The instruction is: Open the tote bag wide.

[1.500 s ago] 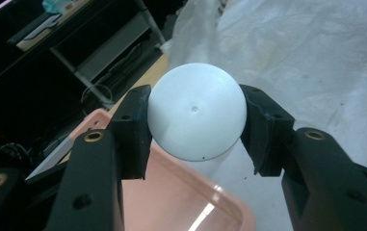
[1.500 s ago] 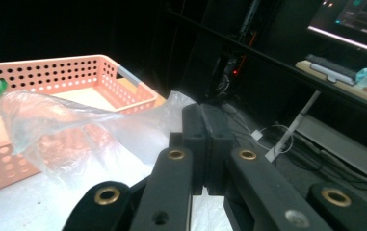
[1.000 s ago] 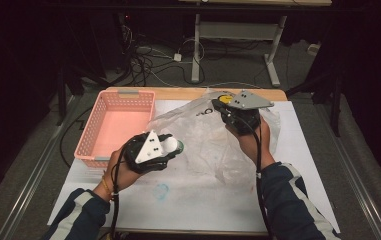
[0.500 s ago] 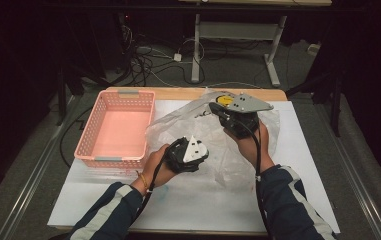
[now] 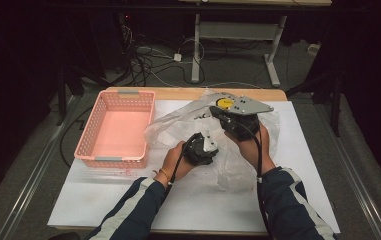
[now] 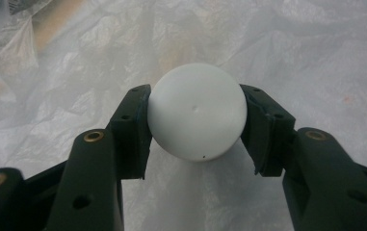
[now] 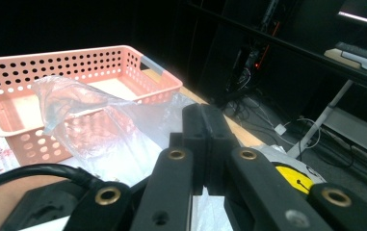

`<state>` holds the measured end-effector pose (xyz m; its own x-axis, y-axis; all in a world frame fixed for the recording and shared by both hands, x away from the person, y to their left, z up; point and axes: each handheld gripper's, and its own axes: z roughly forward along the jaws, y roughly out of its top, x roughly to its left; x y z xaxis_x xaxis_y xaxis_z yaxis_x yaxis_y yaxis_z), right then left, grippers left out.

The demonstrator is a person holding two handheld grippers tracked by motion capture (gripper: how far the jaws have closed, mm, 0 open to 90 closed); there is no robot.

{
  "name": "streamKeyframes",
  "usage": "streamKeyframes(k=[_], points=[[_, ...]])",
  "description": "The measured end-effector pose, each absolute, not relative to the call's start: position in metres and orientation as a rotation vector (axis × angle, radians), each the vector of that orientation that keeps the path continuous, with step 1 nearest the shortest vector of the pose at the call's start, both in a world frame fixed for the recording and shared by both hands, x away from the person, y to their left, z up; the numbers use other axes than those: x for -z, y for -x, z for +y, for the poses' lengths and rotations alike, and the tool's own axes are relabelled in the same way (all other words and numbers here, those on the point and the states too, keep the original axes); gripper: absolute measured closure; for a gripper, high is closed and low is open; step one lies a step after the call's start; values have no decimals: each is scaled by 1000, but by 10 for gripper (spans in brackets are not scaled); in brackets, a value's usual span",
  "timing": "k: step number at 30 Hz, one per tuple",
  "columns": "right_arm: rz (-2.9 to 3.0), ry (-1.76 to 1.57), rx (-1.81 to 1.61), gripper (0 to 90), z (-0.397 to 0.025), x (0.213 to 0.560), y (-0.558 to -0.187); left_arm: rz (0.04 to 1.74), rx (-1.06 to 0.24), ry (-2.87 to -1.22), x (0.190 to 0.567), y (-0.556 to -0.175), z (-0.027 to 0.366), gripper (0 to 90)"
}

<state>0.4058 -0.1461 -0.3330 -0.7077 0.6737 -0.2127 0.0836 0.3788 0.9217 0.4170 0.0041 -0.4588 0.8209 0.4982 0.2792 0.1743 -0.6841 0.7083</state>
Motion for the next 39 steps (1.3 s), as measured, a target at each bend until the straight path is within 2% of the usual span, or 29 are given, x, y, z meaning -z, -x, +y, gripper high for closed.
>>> streamKeyframes(k=[1, 3, 4, 6, 12, 16, 20, 25, 28, 30, 33, 35, 37, 39], points=[[2068, -650, -1333, 900, -147, 334, -406, 485, -601, -2300, 458, -416, 4, 458], [2068, -653, -1325, 900, -149, 335, -406, 475, -621, -2290, 454, -410, 6, 343], [2070, -659, -1324, 900, -150, 336, -406, 454, -637, -2283, 451, -405, 8, 340], [2066, -674, -1322, 900, -154, 338, -406, 428, -657, -2244, 444, -392, 15, 272], [2072, -711, -1300, 900, -167, 343, -409, 297, -752, -2190, 417, -348, 53, 267], [2080, -725, -1274, 900, -172, 348, -410, 323, -831, -2110, 400, -328, 93, 244], [2090, -737, -1254, 900, -176, 352, -411, 420, -920, -2025, 391, -324, 128, 224], [2111, -746, -1217, 900, -181, 358, -410, 588, -894, -2013, 388, -342, 150, 223], [2114, -756, -1201, 900, -187, 361, -411, 631, -777, -2072, 394, -357, 149, 195], [2118, -767, -1197, 900, -191, 362, -411, 651, -720, -2146, 398, -368, 143, 226], [2132, -775, -1186, 900, -198, 364, -412, 646, -622, -2178, 404, -379, 134, 353], [2138, -780, -1171, 900, -202, 367, -413, 659, -596, -2173, 406, -386, 128, 390], [2145, -793, -1162, 900, -208, 370, -415, 644, -571, -2184, 407, -390, 121, 507], [2155, -811, -1162, 860, -212, 372, -415, 651, -580, -2188, 407, -390, 113, 627]])
